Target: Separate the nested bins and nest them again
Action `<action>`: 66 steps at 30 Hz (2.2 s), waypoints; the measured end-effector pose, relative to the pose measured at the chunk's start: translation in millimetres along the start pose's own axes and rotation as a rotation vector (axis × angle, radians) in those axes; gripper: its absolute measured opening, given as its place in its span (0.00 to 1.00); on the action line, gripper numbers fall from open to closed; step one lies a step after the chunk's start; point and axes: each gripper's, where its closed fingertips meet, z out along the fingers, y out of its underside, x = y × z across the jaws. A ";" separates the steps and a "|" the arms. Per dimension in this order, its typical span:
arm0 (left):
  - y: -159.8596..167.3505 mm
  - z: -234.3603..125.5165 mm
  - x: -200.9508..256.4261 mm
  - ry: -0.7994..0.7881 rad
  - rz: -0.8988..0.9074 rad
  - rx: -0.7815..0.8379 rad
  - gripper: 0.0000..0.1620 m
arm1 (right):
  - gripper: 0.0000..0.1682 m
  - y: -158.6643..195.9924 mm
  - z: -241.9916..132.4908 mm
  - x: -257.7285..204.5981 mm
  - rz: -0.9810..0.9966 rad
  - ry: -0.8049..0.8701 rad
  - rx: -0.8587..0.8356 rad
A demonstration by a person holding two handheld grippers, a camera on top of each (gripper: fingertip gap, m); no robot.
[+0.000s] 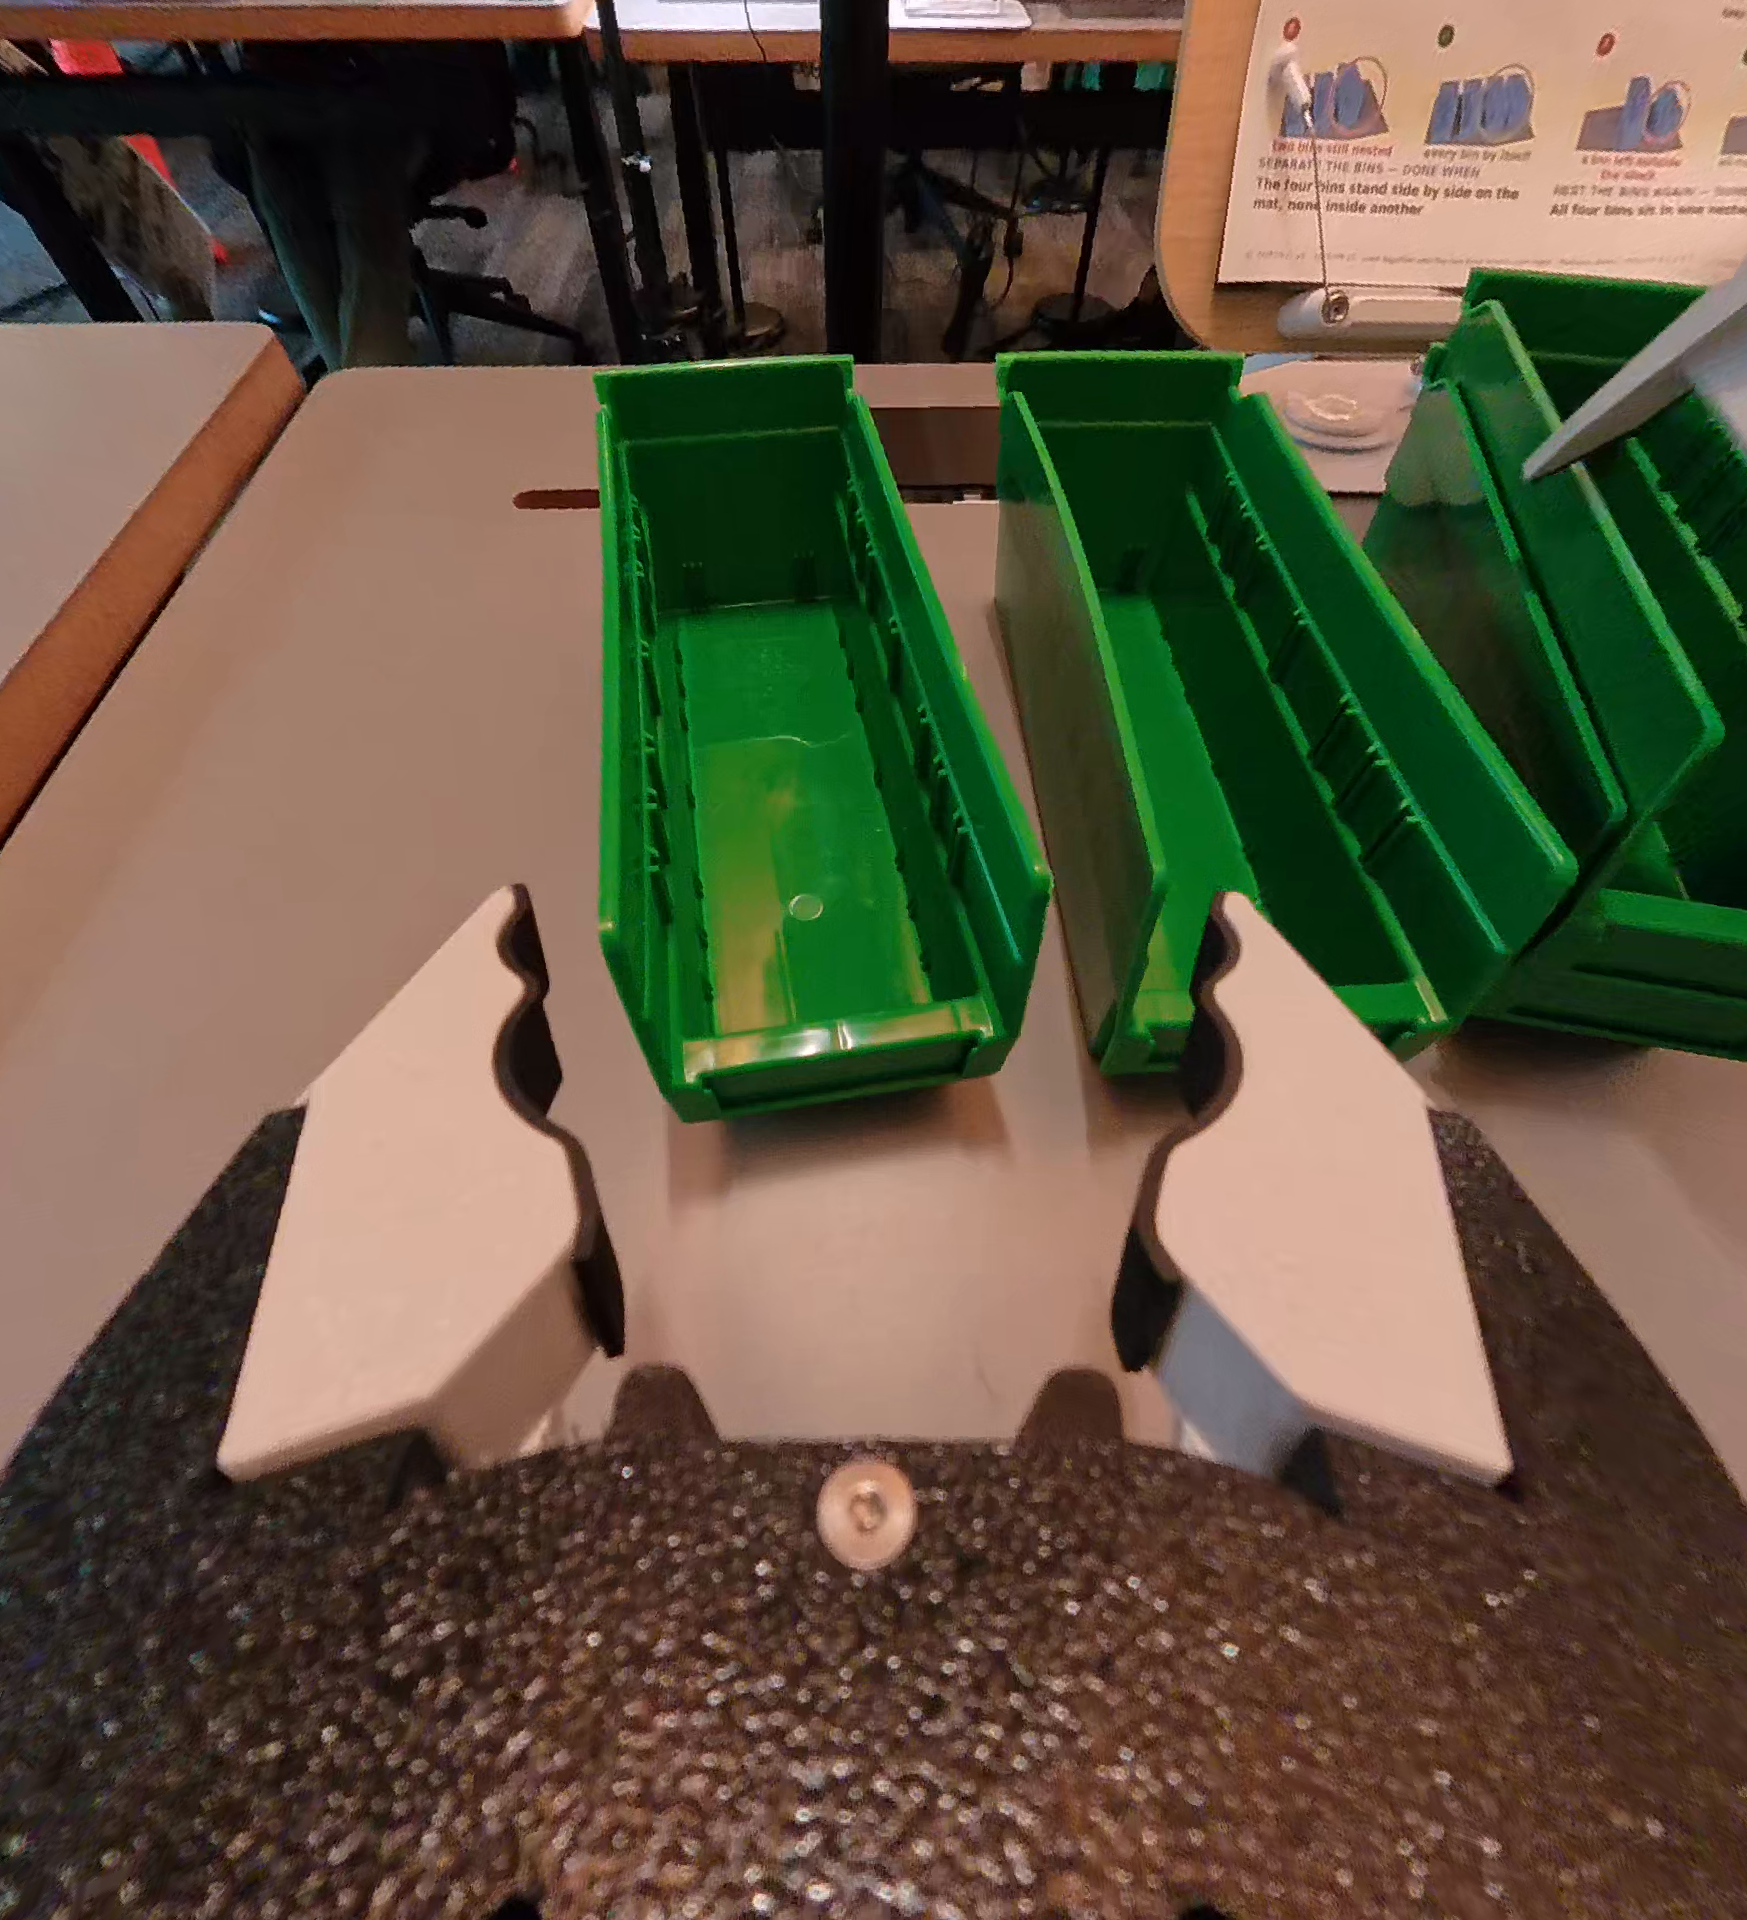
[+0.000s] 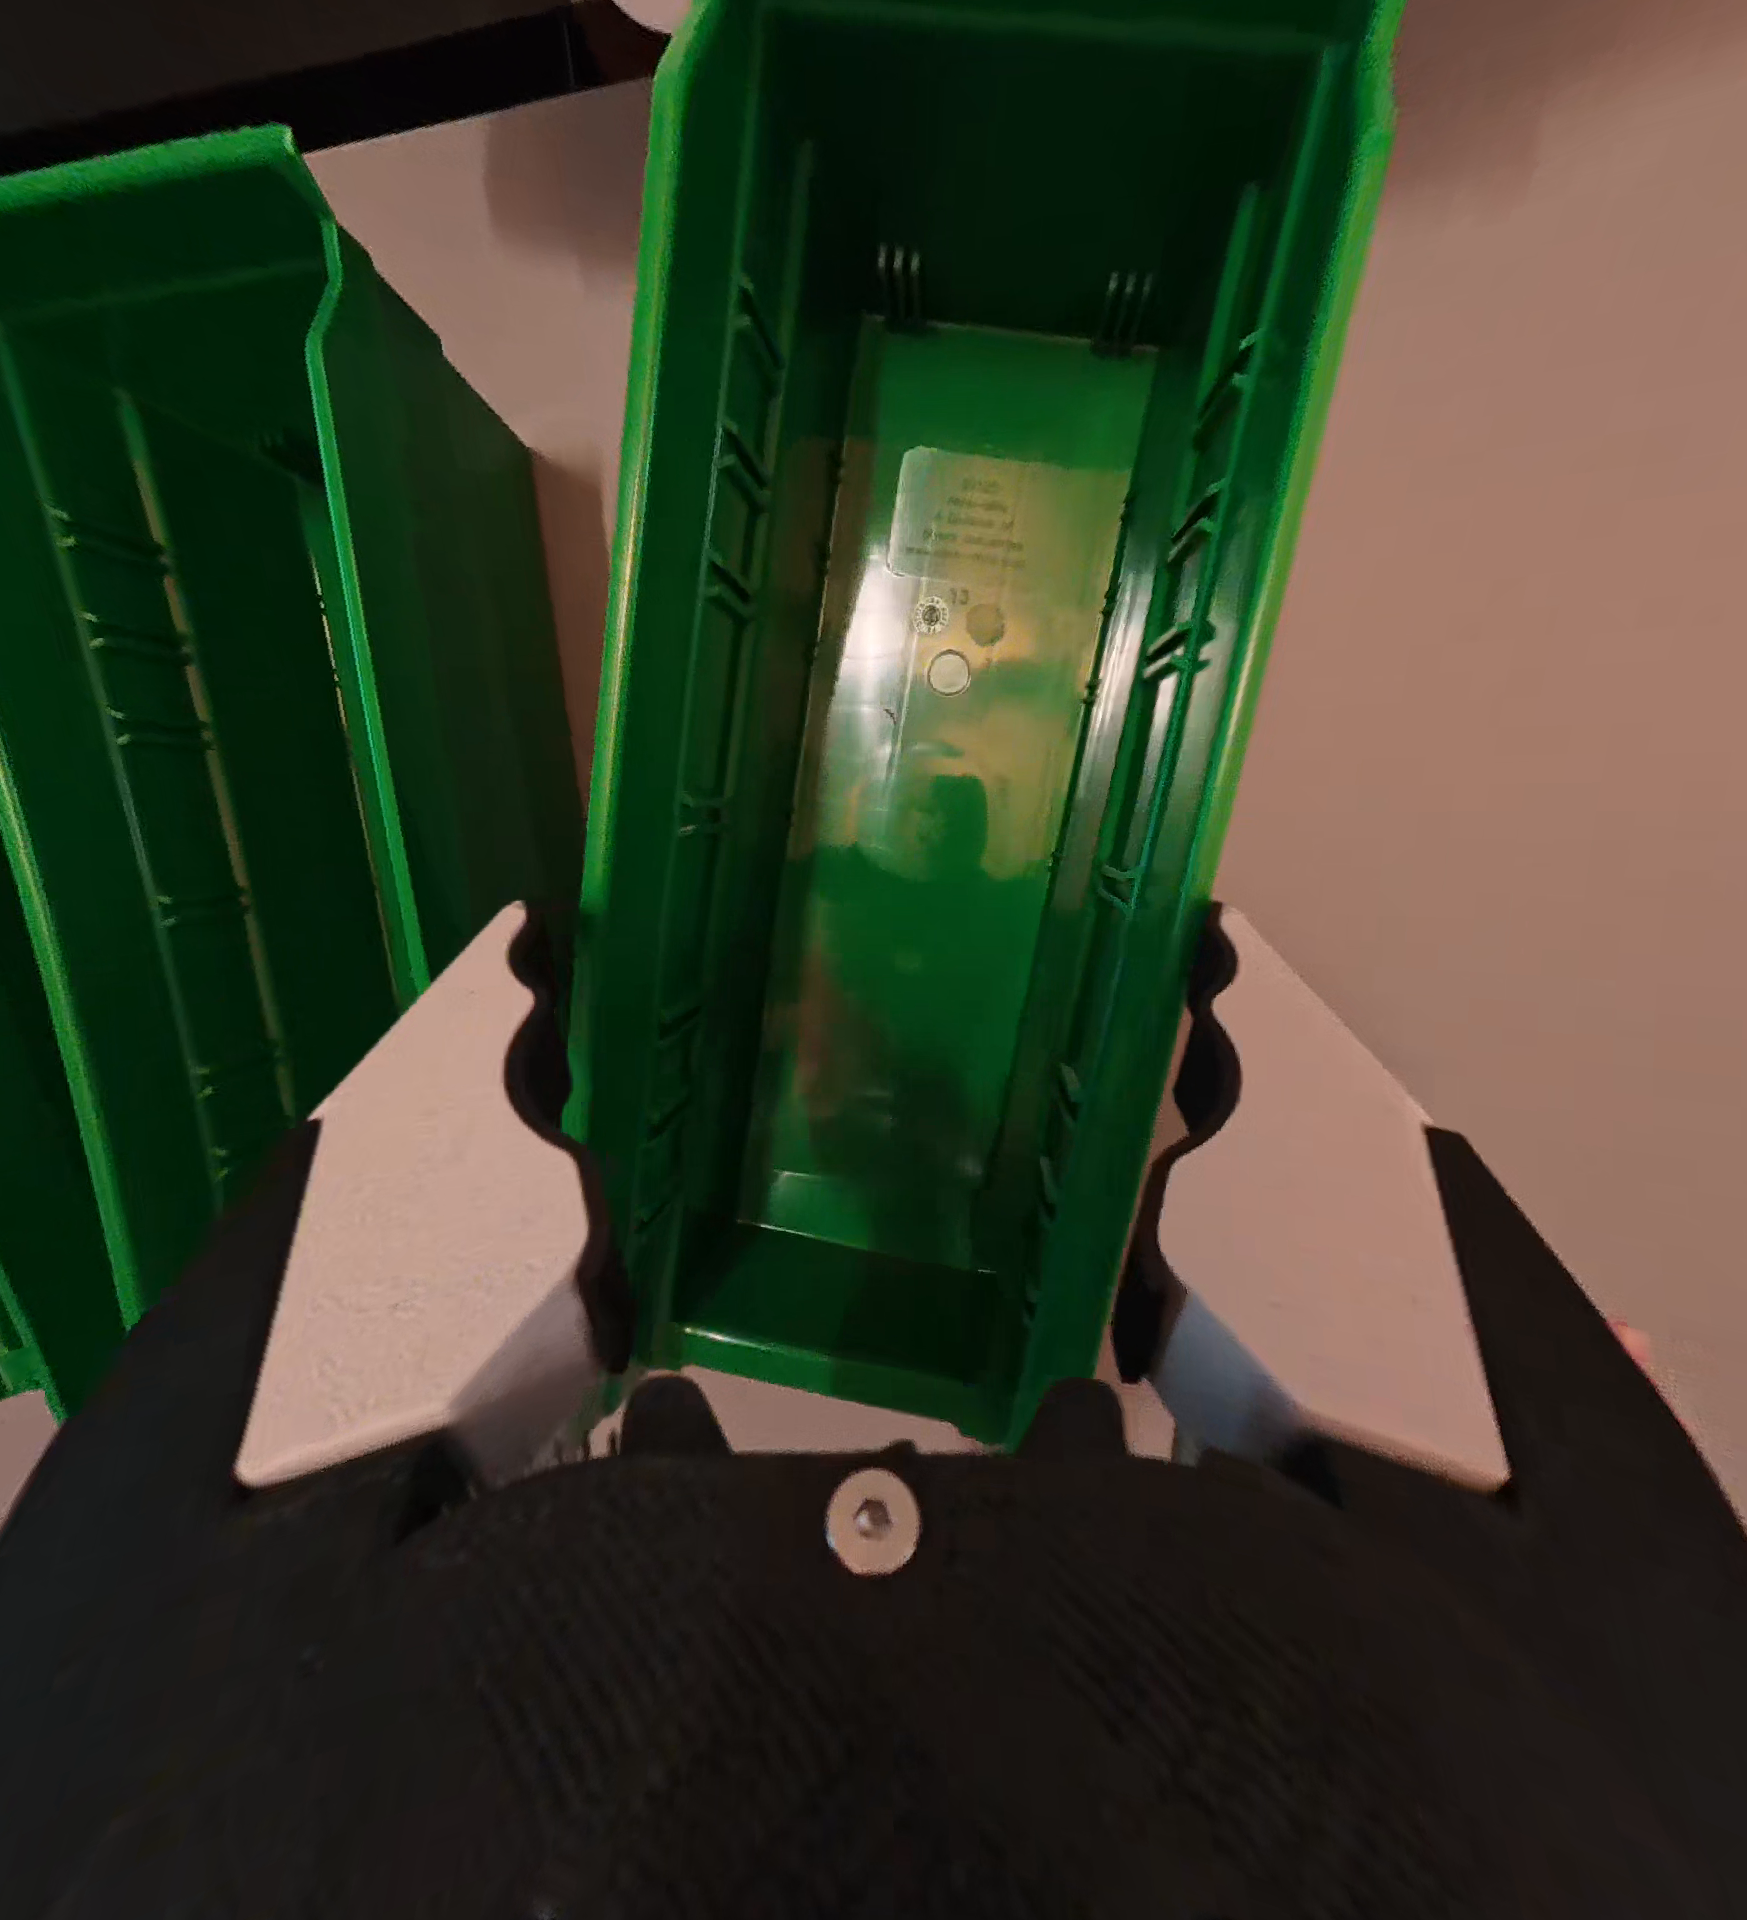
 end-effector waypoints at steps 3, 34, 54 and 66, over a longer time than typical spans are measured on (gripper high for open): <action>0.8 0.0 -0.7 0.003 -0.005 -0.001 0.75 | 0.74 3.3 7.3 2.2 -0.054 0.042 -0.020; 10.1 12.1 30.1 0.088 0.028 -0.054 0.74 | 0.64 8.0 -2.1 42.2 -0.239 -0.095 -0.320; 6.3 12.4 52.3 0.110 0.078 -0.050 0.74 | 0.62 -0.4 -23.1 41.8 -0.388 -0.108 -0.356; 5.8 12.2 51.8 0.112 0.075 -0.048 0.74 | 0.62 -6.1 -28.7 48.5 -0.370 -0.120 -0.339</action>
